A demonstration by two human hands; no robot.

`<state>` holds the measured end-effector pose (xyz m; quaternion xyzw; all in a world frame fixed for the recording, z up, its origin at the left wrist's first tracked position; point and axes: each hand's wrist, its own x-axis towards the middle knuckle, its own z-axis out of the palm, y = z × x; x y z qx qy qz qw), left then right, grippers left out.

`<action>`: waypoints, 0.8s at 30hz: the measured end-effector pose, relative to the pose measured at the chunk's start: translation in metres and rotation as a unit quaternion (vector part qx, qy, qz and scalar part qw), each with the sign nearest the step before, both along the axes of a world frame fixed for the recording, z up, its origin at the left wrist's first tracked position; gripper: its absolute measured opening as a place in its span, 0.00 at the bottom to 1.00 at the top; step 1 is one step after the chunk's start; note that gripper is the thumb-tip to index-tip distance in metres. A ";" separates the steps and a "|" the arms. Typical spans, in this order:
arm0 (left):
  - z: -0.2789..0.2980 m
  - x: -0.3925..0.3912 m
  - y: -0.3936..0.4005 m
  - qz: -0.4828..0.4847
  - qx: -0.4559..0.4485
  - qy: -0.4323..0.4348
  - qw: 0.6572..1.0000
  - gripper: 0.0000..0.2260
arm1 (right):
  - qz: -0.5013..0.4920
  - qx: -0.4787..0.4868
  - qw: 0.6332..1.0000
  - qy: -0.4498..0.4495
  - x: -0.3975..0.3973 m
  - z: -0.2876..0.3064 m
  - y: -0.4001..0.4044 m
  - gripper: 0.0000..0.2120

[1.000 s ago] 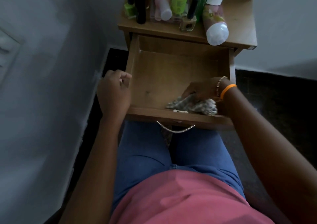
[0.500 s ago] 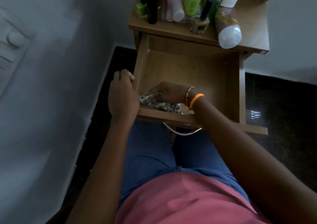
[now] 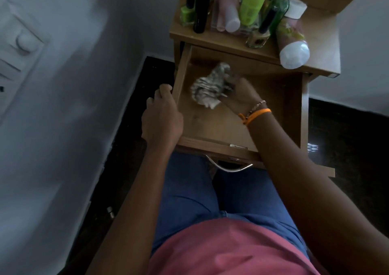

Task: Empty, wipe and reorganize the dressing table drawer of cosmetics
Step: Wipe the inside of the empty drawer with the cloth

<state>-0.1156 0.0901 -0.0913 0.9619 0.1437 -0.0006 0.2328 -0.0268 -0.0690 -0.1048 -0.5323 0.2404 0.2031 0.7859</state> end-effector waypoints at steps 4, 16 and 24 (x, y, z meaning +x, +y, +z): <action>-0.005 0.002 0.002 -0.004 0.017 -0.005 1.000 0.18 | 0.064 -0.074 0.994 -0.048 0.010 0.014 0.061 0.17; 0.003 0.000 0.001 -0.003 0.016 -0.019 1.000 0.18 | 0.343 -0.313 0.878 -0.115 -0.037 -0.007 0.068 0.03; 0.003 -0.001 0.000 -0.023 0.001 0.023 0.999 0.19 | 0.233 -0.163 0.957 -0.063 -0.028 -0.002 0.033 0.08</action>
